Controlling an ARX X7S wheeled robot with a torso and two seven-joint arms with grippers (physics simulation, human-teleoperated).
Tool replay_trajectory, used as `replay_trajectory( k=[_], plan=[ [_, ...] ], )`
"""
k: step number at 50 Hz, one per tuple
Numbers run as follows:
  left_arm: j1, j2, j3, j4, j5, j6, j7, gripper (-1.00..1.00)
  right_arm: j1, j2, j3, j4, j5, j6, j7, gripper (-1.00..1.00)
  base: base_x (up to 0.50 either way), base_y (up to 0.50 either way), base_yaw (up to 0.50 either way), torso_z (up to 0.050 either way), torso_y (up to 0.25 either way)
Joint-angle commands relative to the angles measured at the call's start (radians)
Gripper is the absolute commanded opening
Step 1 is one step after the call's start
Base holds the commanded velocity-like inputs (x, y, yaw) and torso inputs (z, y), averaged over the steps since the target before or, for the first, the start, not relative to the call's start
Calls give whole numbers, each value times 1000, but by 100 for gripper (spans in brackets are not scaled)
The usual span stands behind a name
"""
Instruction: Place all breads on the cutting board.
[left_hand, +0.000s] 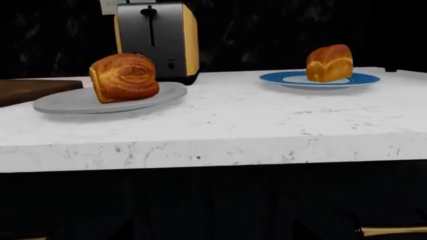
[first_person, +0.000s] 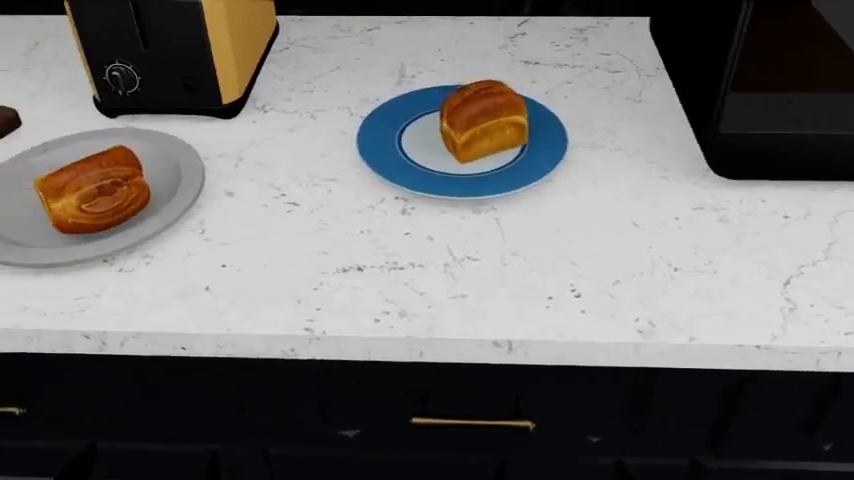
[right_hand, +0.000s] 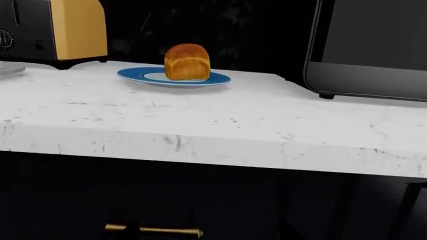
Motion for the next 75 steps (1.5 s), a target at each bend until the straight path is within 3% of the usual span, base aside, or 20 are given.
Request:
replay_trajectory(
  k=[1, 20, 22, 26, 32, 33, 35, 38, 41, 45, 50, 52, 57, 60, 64, 68, 75],
  plan=[
    [-3, -13, 17, -9, -7, 6, -14, 100, 0, 13, -21, -2, 4, -3, 12, 100, 0, 469, 0, 0, 0],
    [-4, -28, 35, -5, -11, -1, -47, 100, 3, 27, -33, 2, 29, -11, 28, 100, 0, 270, 0, 0, 0],
    [-1, -26, 40, 2, 51, -19, -103, 100, -1, 28, -35, -8, 35, -14, 27, 100, 0, 0, 0, 0, 0],
    [7, -33, 63, 15, 55, -3, -89, 100, -1, 30, -28, -36, 57, 10, 29, 100, 0, 0, 0, 0, 0],
    [-44, -49, 18, 367, -34, -405, -98, 100, 20, 61, -20, -294, 72, 241, 48, 100, 0, 0, 0, 0, 0],
    [-77, -56, 4, 464, -53, -528, -106, 100, 42, 72, -20, -366, 75, 325, 49, 100, 0, 0, 0, 0, 0],
    [-96, -60, -2, 514, -66, -591, -109, 100, 58, 77, -17, -407, 80, 373, 52, 100, 0, 0, 0, 0, 0],
    [-174, -83, 9, 672, -82, -816, -113, 100, 133, 100, -21, -537, 85, 542, 52, 100, 0, 0, 0, 0, 0],
    [-221, -86, -5, 763, -102, -887, -111, 100, 193, 118, -22, -588, 84, 626, 48, 100, 0, 0, 0, 0, 0],
    [-327, -80, -35, 876, -154, -1098, -113, 100, 303, 129, -34, -723, 97, 839, 50, 100, 0, 0, 0, 0, 0],
    [-491, -52, -116, 1034, -227, -1380, -111, 100, 388, 136, -36, -811, 113, 966, 45, 100, 0, 0, 0, 0, 0],
    [-546, -59, -136, 1060, -295, -1455, -144, 100, 427, 135, -44, -855, 118, 1033, 48, 100, 0, 0, 0, 0, 0],
    [-659, -136, -261, 1060, -755, -1547, -430, 100, 501, 122, -39, -936, 136, 1166, 54, 100, 0, 0, 0, 0, 0],
    [-737, -125, -391, 1053, -1019, -1627, -570, 100, 556, 112, -36, -972, 144, 1251, 60, 100, 0, 0, 0, 0, 0],
    [-807, -180, -420, 993, -1326, -1620, -819, 100, 614, 106, -34, -1016, 156, 1334, 63, 100, 0, 0, 0, 0, 0],
    [-858, -232, -401, 947, -1531, -1585, -1004, 100, 648, 122, -22, -1037, 206, 1370, 91, 100, 0, 0, 0, 0, 0],
    [-908, -304, -374, 923, -1677, -1505, -1134, 100, 716, 223, 25, -1036, 589, 1390, 369, 100, 0, 0, 0, 0, 0]
  ],
)
